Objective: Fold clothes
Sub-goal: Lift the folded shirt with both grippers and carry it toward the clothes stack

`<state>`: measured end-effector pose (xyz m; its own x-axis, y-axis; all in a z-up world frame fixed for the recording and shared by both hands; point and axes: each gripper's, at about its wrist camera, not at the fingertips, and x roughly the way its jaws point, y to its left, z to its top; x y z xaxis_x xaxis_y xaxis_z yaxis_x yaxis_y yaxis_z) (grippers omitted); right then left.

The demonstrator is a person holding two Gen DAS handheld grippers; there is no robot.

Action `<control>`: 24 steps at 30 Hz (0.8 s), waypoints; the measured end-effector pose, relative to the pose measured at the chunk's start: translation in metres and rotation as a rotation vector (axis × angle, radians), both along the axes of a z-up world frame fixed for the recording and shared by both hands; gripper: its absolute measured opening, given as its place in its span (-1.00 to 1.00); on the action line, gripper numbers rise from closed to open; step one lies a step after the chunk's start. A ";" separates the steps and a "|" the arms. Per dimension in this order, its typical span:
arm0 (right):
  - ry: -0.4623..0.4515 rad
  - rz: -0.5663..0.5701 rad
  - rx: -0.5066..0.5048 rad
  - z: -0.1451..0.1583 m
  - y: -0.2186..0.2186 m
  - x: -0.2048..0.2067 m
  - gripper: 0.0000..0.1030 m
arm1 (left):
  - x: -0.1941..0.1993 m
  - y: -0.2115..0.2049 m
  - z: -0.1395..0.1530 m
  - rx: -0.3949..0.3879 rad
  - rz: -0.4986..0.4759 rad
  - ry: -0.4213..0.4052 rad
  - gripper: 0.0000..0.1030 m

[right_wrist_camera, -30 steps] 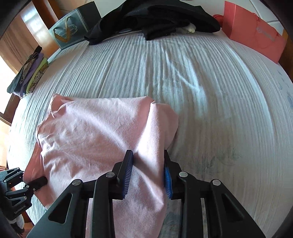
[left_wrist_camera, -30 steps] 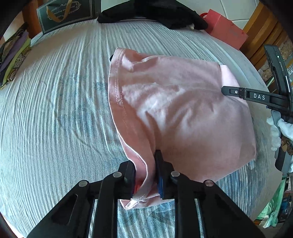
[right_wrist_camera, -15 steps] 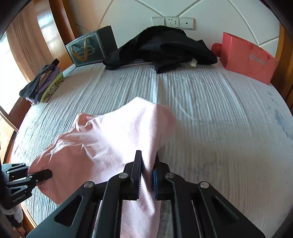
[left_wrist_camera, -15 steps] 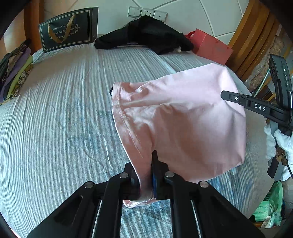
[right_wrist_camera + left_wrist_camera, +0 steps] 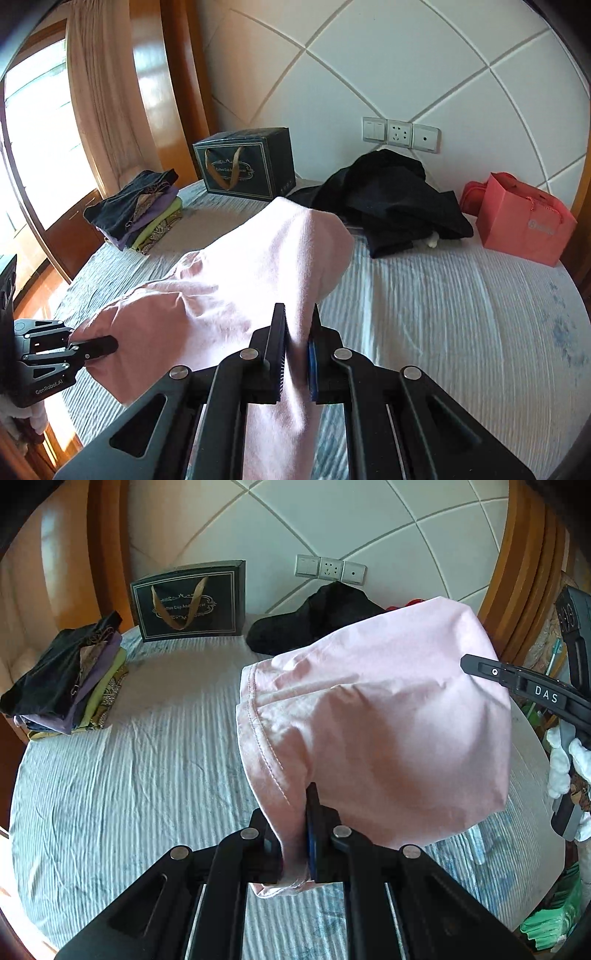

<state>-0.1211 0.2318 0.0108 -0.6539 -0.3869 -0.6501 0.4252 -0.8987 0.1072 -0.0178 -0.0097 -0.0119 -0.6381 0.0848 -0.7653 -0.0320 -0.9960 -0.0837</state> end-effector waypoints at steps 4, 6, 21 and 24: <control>0.042 0.068 -0.011 0.026 -0.059 -0.015 -0.83 | -0.016 -0.059 0.023 -0.022 0.048 0.061 -0.86; 0.075 0.095 -0.028 0.042 -0.095 -0.024 -0.83 | -0.026 -0.097 0.035 -0.045 0.066 0.089 -0.86; 0.008 0.184 -0.260 0.069 -0.398 -0.147 -0.83 | -0.106 -0.431 0.123 -0.245 0.160 0.124 -0.85; -0.039 0.167 -0.232 0.037 -0.444 -0.180 -0.83 | -0.141 -0.481 0.094 -0.234 0.166 0.067 -0.85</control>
<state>-0.3013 -0.2119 0.0483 -0.5448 -0.6288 -0.5548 0.5570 -0.7659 0.3211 -0.1584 -0.4905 0.0821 -0.6781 -0.1987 -0.7076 0.1351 -0.9801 0.1457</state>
